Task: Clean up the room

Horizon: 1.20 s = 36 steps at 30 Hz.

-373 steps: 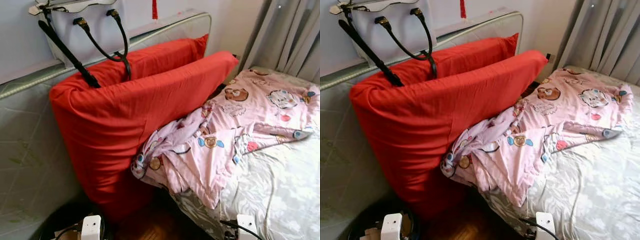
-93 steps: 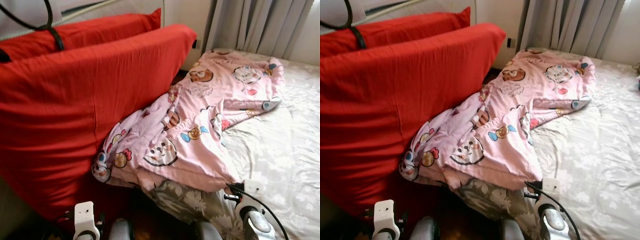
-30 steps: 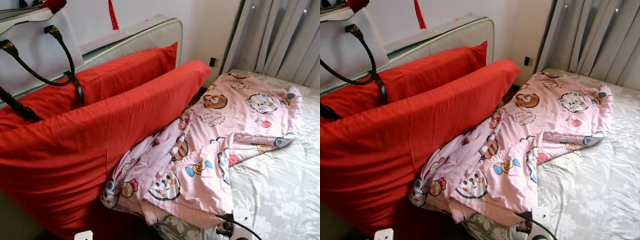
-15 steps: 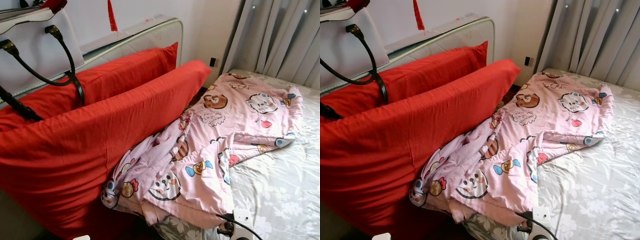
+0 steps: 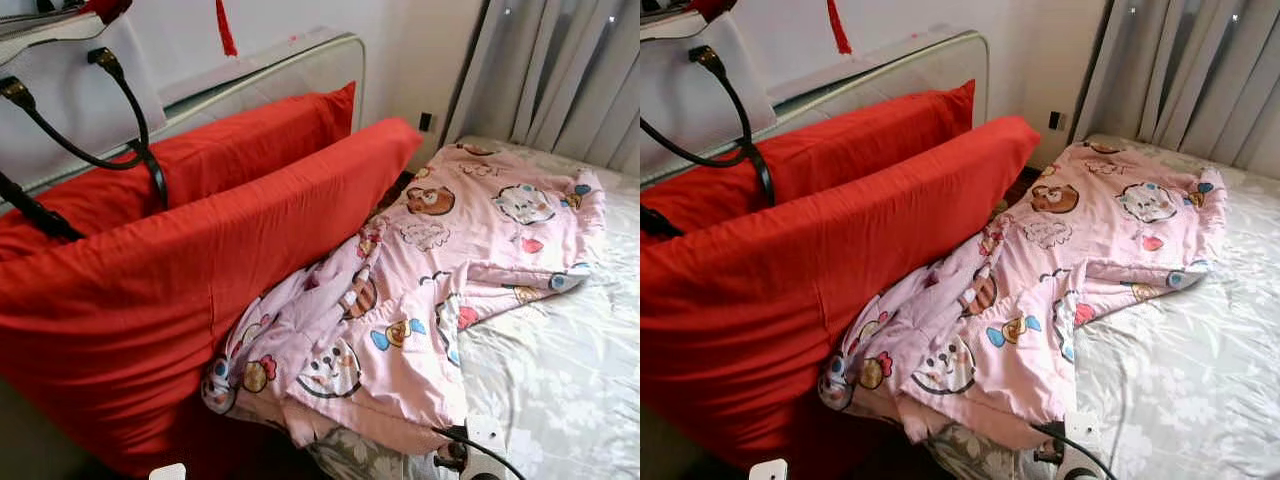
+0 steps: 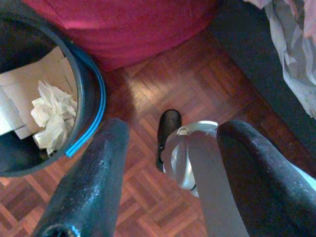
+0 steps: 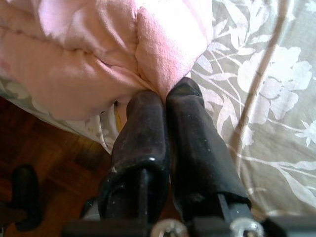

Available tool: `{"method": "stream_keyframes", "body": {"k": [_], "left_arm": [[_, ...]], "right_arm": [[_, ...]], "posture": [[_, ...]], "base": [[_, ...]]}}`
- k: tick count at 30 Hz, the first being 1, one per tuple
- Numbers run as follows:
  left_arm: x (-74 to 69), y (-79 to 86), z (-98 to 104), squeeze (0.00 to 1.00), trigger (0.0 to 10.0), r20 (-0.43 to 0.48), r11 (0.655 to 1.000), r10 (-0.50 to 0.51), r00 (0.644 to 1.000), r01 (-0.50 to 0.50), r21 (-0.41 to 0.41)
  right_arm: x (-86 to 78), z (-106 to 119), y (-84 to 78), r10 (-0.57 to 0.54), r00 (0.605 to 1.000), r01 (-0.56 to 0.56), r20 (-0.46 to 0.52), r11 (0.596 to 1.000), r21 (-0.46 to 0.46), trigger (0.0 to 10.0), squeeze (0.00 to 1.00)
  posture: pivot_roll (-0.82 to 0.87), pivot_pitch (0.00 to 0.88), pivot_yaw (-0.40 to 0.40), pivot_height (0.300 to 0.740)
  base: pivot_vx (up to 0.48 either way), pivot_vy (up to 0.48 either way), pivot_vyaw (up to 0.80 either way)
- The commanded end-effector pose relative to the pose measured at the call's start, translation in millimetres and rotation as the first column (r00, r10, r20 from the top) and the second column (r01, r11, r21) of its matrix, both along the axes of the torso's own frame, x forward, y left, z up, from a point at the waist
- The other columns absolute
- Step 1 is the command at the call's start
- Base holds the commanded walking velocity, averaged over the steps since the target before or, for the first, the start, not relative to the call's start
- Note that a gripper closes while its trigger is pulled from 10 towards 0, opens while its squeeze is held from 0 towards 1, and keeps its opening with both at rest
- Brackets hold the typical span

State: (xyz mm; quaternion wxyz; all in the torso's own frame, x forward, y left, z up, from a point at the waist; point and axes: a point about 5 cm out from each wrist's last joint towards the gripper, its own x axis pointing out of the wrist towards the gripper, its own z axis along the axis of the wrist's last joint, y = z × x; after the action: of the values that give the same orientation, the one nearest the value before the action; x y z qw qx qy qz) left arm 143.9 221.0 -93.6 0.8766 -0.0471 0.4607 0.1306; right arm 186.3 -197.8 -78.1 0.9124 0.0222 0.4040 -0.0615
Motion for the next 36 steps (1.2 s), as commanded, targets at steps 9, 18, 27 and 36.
{"method": "stream_keyframes", "body": {"k": [9,18,27,36], "left_arm": [[-2.3,0.4,-1,0.00,10.0,-0.001,1.000,0.000,1.000,0.000,0.008],[-2.6,0.2,-1,0.00,10.0,-0.004,1.000,-0.006,1.000,0.006,0.010],[-1.8,-0.6,-1,0.00,10.0,-0.003,1.000,-0.012,1.000,0.012,0.010],[-1.6,-1.4,-1,0.00,10.0,-0.003,1.000,-0.018,1.000,0.018,0.011]], "right_arm": [[-1.2,-1,-1.4,-0.007,1.000,0.007,-0.012,1.000,0.001,10.0,0.00],[0.6,2,-11.6,-0.055,0.998,0.055,0.004,0.997,-0.059,10.0,0.00],[3.8,6,-19.4,-0.111,0.993,0.114,0.033,0.989,-0.097,10.0,0.00],[6.7,8,-21.2,-0.115,0.992,0.119,0.045,0.987,-0.104,10.0,0.00]], "posture": [[-0.07,0.000,-0.004,0.740],[-0.07,0.000,-0.002,0.740],[-0.06,0.000,-0.003,0.740],[-0.07,0.000,-0.001,0.740]], "base": [[-0.290,0.000,0.00],[-0.300,0.000,0.00],[-0.299,0.000,0.00],[-0.298,0.000,0.00]]}}
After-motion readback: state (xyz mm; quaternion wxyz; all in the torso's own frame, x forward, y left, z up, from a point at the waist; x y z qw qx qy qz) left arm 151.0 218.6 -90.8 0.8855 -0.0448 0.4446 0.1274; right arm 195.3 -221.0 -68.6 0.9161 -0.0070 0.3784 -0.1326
